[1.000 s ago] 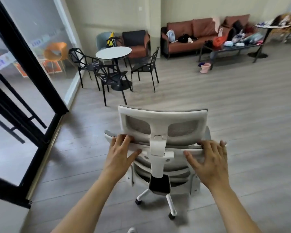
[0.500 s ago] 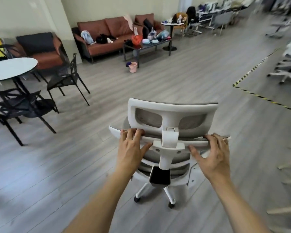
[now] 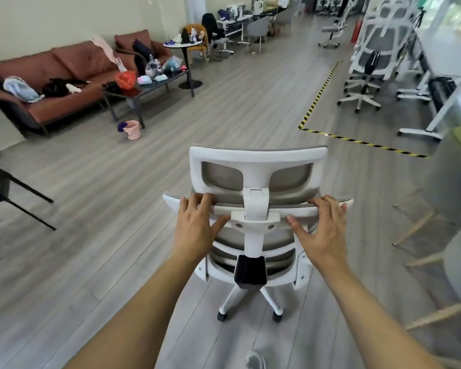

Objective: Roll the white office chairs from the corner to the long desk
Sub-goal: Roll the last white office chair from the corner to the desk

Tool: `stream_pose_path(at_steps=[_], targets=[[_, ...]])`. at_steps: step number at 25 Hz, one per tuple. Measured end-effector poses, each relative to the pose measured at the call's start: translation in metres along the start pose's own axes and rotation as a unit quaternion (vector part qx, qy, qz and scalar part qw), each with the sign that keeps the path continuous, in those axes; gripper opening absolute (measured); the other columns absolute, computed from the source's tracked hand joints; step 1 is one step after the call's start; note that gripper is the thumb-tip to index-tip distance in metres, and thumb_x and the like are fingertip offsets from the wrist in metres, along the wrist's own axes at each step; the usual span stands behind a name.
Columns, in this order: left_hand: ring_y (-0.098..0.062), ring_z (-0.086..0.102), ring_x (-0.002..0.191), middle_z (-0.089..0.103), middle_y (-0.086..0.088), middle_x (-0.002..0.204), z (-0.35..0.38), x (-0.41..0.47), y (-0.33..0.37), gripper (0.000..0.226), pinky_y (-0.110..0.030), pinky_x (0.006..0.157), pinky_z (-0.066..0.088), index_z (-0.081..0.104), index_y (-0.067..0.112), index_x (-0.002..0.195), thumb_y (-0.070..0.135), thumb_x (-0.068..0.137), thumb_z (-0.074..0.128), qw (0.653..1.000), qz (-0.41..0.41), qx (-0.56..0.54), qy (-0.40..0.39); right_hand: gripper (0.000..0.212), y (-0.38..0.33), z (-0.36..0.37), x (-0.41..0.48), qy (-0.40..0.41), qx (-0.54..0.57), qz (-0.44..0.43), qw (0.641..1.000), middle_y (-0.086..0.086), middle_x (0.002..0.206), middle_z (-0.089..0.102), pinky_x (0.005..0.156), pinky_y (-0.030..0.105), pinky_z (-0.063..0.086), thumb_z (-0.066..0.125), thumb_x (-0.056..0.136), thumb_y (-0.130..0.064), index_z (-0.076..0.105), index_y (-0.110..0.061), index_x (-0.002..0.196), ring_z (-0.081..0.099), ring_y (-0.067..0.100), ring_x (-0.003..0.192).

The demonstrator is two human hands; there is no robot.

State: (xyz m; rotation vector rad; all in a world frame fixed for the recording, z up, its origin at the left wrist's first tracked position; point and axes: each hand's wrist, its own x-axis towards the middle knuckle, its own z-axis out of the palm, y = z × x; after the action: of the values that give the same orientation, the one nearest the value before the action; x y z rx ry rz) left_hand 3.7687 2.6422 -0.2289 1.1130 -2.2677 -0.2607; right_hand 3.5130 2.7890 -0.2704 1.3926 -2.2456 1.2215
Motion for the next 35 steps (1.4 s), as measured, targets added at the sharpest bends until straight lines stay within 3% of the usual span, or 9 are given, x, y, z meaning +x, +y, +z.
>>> stream_pose_path(at_steps=[9, 16, 20, 26, 35], targets=[[-0.026, 0.041, 0.108, 0.051, -0.002, 0.119, 0.131, 0.246, 0.015, 0.046, -0.040, 0.094, 0.045, 0.056, 0.021, 0.119, 0.053, 0.087, 0.063, 0.998, 0.056, -0.010, -0.025, 0.068, 0.108, 0.067, 0.196, -0.002, -0.026, 0.077, 0.997, 0.000, 0.136, 0.050, 0.126, 0.047, 0.014, 0.055, 0.085, -0.074, 0.054, -0.019, 0.124, 0.038, 0.023, 0.142], [-0.030, 0.045, 0.113, 0.053, -0.005, 0.117, 0.253, 0.432, 0.034, 0.044, -0.044, 0.098, 0.046, 0.056, 0.020, 0.118, 0.052, 0.089, 0.062, 0.993, 0.115, -0.039, -0.005, 0.067, 0.210, 0.123, 0.351, 0.038, -0.043, 0.106, 0.993, -0.003, 0.131, 0.050, 0.120, 0.054, 0.026, 0.060, 0.082, -0.074, 0.056, -0.020, 0.121, 0.039, 0.022, 0.139], [-0.032, 0.044, 0.117, 0.054, -0.007, 0.119, 0.322, 0.547, 0.046, 0.043, -0.049, 0.102, 0.044, 0.057, 0.019, 0.118, 0.049, 0.087, 0.066, 0.989, 0.125, -0.075, -0.030, 0.065, 0.263, 0.156, 0.442, 0.038, -0.073, 0.154, 0.985, -0.003, 0.130, 0.050, 0.121, 0.053, 0.024, 0.060, 0.082, -0.072, 0.055, -0.021, 0.122, 0.037, 0.021, 0.140], [-0.028, 0.044, 0.116, 0.055, -0.005, 0.118, 0.412, 0.718, 0.070, 0.039, -0.045, 0.099, 0.046, 0.057, 0.021, 0.113, 0.042, 0.084, 0.072, 0.981, 0.131, -0.119, -0.082, 0.064, 0.339, 0.205, 0.581, 0.039, -0.131, 0.188, 0.973, -0.002, 0.124, 0.051, 0.117, 0.056, 0.029, 0.058, 0.084, -0.074, 0.054, -0.021, 0.119, 0.044, 0.026, 0.132], [-0.026, 0.040, 0.118, 0.050, -0.001, 0.122, 0.571, 0.956, 0.119, 0.037, -0.043, 0.102, 0.043, 0.051, 0.024, 0.113, 0.046, 0.087, 0.066, 0.970, 0.170, -0.137, -0.109, 0.066, 0.493, 0.281, 0.788, 0.067, -0.145, 0.214, 0.964, -0.002, 0.133, 0.046, 0.128, 0.044, 0.009, 0.059, 0.087, -0.072, 0.052, -0.020, 0.126, 0.033, 0.023, 0.144]])
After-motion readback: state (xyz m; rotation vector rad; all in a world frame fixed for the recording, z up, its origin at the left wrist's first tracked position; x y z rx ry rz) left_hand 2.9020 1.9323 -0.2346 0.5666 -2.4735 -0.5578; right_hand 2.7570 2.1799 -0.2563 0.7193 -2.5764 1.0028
